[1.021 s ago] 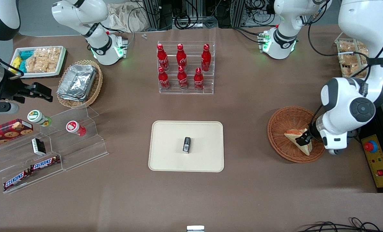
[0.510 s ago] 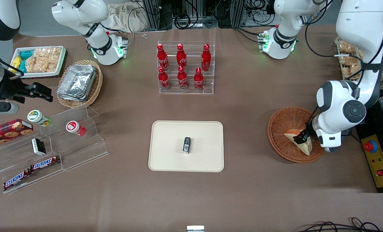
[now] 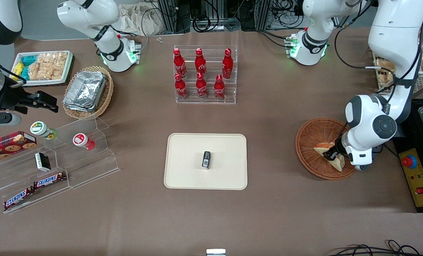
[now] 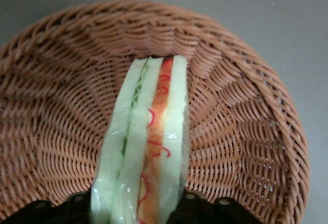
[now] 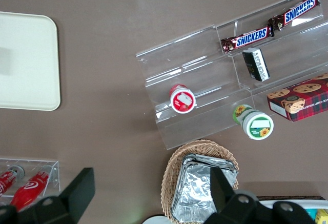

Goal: Place sandwich from basket to tray
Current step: 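Carry the held sandwich over to the white tray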

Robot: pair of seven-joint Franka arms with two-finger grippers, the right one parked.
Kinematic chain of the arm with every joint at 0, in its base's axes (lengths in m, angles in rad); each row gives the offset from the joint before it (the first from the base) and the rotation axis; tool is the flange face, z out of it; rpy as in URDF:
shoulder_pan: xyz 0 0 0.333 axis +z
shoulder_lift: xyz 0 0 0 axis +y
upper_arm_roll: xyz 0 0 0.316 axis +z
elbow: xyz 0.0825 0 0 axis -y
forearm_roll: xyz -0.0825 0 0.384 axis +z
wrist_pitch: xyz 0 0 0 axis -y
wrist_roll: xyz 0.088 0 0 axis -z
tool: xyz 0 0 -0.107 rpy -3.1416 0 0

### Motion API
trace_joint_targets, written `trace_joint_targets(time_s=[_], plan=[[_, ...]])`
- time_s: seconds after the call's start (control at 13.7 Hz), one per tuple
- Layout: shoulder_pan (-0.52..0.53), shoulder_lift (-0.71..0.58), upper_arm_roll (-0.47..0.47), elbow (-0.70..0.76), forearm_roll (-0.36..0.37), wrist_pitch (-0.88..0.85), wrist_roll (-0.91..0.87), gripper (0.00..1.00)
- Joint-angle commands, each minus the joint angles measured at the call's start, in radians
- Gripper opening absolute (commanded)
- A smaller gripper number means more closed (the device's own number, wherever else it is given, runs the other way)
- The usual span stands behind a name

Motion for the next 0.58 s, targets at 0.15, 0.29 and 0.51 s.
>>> trace_joint_targets(time_s=[0.15,0.29,0.51], plan=[[0.003,-0.059,-0.004,0.024,0.056,-0.076,0.061,0.0],[0.003,-0.113,-0.007,0.082,0.055,-0.22,0.121,0.0],[-0.018,-0.133,-0.027,0.304,0.044,-0.524,0.172,0.0]])
